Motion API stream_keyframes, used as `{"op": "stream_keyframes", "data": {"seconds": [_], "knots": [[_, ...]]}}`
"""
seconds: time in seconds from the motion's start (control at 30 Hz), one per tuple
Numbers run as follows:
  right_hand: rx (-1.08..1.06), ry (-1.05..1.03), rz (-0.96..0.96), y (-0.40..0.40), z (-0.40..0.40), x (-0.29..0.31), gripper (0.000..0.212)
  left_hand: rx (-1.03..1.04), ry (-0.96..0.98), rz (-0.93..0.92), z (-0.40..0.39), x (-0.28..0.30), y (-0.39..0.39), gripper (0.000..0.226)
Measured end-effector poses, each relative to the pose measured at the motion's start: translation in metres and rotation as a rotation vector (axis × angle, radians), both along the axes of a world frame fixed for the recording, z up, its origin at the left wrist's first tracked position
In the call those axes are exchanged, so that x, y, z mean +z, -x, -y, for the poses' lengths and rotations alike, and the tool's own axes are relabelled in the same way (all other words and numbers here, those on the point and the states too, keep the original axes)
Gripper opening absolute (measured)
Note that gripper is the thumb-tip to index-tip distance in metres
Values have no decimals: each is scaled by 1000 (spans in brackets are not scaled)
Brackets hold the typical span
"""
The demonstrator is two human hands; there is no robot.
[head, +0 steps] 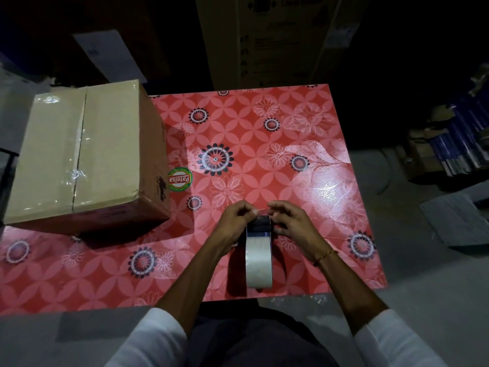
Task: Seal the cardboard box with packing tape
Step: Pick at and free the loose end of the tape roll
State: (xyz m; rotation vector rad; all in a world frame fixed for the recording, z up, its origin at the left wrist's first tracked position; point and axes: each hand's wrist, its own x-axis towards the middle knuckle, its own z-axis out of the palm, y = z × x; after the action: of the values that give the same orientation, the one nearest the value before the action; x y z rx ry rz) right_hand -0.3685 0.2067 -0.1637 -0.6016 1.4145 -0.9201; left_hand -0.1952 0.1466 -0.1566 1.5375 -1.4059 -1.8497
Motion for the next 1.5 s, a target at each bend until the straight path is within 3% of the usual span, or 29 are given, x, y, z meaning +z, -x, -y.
{"op": "stream_keyframes", "data": {"seconds": [0.13,0.3,0.5,0.6,0.8,0.97,1.07,1.17,1.23,1.4,1.5], "knots": [[100,-50,97,8,-19,-1,36,72,-20,-33,0,-2,-5,14],[223,-22,55,9,-23,-7,38,135,-16,-54,-1,-2,-7,13],[263,-1,-5,5,-17,-9,16,248,-28,-110,-2,-1,-11,13],[327,20,-9,2,-15,-1,35,332,-81,-177,-1,5,-13,16],[198,-57,170,-12,-13,16,45,410,-117,-374,10,19,-9,17],[120,39,48,-15,-4,21,42,464,-109,-437,17,27,-6,8],[139,117,-58,-11,4,24,35,515,-95,-365,24,28,-5,15],[114,151,-157,-4,11,19,35,592,9,-96,29,29,-6,21],[97,150,-209,2,15,17,36,549,60,-5,29,34,-7,23],[107,186,-327,13,26,13,49,155,71,-51,23,39,5,19],[85,209,-438,18,32,21,32,117,64,-61,28,33,14,22]]}}
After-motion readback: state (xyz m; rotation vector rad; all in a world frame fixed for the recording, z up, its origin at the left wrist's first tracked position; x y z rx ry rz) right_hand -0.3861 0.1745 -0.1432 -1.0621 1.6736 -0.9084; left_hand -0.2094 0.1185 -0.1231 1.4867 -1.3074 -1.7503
